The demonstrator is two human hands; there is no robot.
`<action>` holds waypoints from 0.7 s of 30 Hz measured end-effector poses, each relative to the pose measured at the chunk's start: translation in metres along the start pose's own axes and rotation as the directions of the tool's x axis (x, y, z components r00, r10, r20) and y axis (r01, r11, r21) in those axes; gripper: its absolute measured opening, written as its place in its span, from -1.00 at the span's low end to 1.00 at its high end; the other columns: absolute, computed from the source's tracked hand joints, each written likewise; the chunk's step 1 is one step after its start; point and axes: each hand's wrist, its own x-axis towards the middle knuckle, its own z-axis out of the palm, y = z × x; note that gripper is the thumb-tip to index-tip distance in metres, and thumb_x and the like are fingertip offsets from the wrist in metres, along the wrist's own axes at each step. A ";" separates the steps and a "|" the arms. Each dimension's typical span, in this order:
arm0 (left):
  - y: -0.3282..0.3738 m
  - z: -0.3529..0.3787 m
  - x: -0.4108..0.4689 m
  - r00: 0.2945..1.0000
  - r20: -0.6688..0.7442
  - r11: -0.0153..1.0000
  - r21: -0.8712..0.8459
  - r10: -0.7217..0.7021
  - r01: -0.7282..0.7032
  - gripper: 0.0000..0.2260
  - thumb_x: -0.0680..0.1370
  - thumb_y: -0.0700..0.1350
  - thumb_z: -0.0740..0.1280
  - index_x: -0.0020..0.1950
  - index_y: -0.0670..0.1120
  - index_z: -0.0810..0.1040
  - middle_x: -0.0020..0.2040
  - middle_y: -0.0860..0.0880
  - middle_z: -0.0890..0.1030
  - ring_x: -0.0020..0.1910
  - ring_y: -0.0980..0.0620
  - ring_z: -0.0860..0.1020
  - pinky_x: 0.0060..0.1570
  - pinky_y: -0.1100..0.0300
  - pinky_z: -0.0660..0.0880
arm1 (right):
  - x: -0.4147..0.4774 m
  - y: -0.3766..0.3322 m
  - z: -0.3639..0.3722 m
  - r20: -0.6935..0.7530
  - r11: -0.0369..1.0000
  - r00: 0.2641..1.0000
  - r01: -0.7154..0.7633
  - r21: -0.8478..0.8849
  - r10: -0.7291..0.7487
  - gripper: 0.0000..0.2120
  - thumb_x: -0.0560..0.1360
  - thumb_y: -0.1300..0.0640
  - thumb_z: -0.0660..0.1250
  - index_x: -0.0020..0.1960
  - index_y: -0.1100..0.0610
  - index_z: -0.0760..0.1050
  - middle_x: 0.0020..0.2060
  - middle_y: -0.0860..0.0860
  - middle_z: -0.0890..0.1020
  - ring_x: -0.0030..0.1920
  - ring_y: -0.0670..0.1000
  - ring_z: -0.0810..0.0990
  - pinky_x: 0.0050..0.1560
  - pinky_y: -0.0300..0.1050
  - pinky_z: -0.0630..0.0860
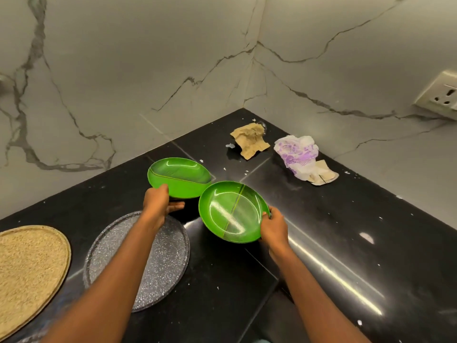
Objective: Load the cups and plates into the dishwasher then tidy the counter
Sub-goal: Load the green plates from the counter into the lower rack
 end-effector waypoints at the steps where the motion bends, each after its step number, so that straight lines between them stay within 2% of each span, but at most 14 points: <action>1: -0.004 0.001 -0.010 1.000 0.022 1.000 0.015 0.012 -0.013 -0.74 0.57 -0.24 0.09 0.16 -0.28 0.48 -0.12 -0.24 0.62 -0.30 -0.18 0.63 -0.49 0.16 0.59 | -0.004 0.004 -0.008 -0.004 1.000 1.000 0.019 0.011 -0.019 -0.81 0.57 0.15 0.16 0.07 -0.04 0.50 -0.08 0.06 0.64 -0.10 0.11 0.62 -0.05 0.16 0.60; 3: -0.013 0.004 -0.033 0.998 0.050 0.998 0.054 0.033 -0.036 -0.71 0.55 -0.22 0.12 0.16 -0.29 0.51 -0.03 -0.25 0.63 -0.20 -0.19 0.64 -0.48 0.16 0.57 | -0.016 0.014 -0.028 -0.023 0.997 0.998 0.064 0.035 -0.063 -0.81 0.58 0.14 0.18 0.10 0.00 0.53 -0.05 0.03 0.65 -0.05 0.07 0.62 0.01 0.12 0.58; 5: -0.024 0.005 -0.059 0.997 0.052 0.991 0.113 0.062 -0.067 -0.71 0.53 -0.17 0.14 0.14 -0.27 0.53 -0.02 -0.26 0.63 -0.19 -0.21 0.65 -0.46 0.11 0.56 | -0.031 0.026 -0.046 -0.042 0.994 0.995 0.089 0.057 -0.087 -0.79 0.58 0.12 0.19 0.15 -0.01 0.53 -0.04 -0.01 0.66 -0.02 0.05 0.62 0.04 0.09 0.57; 9: -0.049 0.001 -0.114 0.988 0.079 0.962 0.227 0.137 -0.151 -0.73 0.50 -0.05 0.17 0.11 -0.16 0.46 -0.02 -0.22 0.58 -0.14 -0.23 0.62 -0.39 -0.09 0.60 | -0.063 0.056 -0.080 -0.100 0.992 0.990 0.105 0.075 -0.098 -0.78 0.58 0.12 0.20 0.15 -0.01 0.54 -0.03 -0.01 0.66 -0.01 0.07 0.62 0.05 0.11 0.56; 13: -0.090 -0.012 -0.148 0.984 0.092 0.924 0.341 0.154 -0.176 -0.62 0.33 0.13 0.15 0.05 -0.01 0.45 0.05 -0.20 0.57 -0.04 -0.24 0.59 -0.15 -0.26 0.58 | -0.104 0.088 -0.114 -0.136 0.991 0.985 0.113 0.076 -0.102 -0.80 0.59 0.13 0.20 0.14 0.01 0.55 -0.05 -0.01 0.66 -0.04 0.05 0.62 0.02 0.08 0.57; 15: -0.101 -0.017 -0.181 0.980 0.094 0.903 0.382 0.175 -0.198 -0.68 0.36 0.10 0.15 0.03 0.00 0.44 0.07 -0.21 0.56 0.00 -0.23 0.58 -0.06 -0.24 0.57 | -0.129 0.106 -0.130 -0.158 0.989 0.982 0.122 0.081 -0.108 -0.81 0.59 0.13 0.20 0.12 0.00 0.55 -0.06 0.00 0.67 -0.06 0.04 0.62 0.00 0.07 0.57; 18: -0.112 -0.022 -0.238 0.971 0.117 0.877 0.418 0.207 -0.237 -0.77 0.49 -0.01 0.18 0.09 -0.05 0.46 0.05 -0.18 0.56 -0.02 -0.18 0.56 -0.13 -0.09 0.58 | -0.172 0.126 -0.152 -0.188 0.987 0.977 0.118 0.109 -0.097 -0.81 0.61 0.14 0.19 0.12 0.03 0.55 -0.09 0.01 0.64 -0.10 0.05 0.60 -0.06 0.03 0.56; 21: -0.127 -0.034 -0.272 0.961 0.145 0.811 0.516 0.235 -0.277 -0.72 0.56 -0.02 0.17 0.20 -0.10 0.47 0.09 -0.17 0.57 0.04 -0.16 0.54 0.08 -0.08 0.50 | -0.212 0.140 -0.169 -0.214 0.985 0.973 0.119 0.129 -0.089 -0.83 0.62 0.18 0.19 0.11 0.07 0.54 -0.15 -0.03 0.60 -0.17 0.02 0.57 -0.11 -0.03 0.51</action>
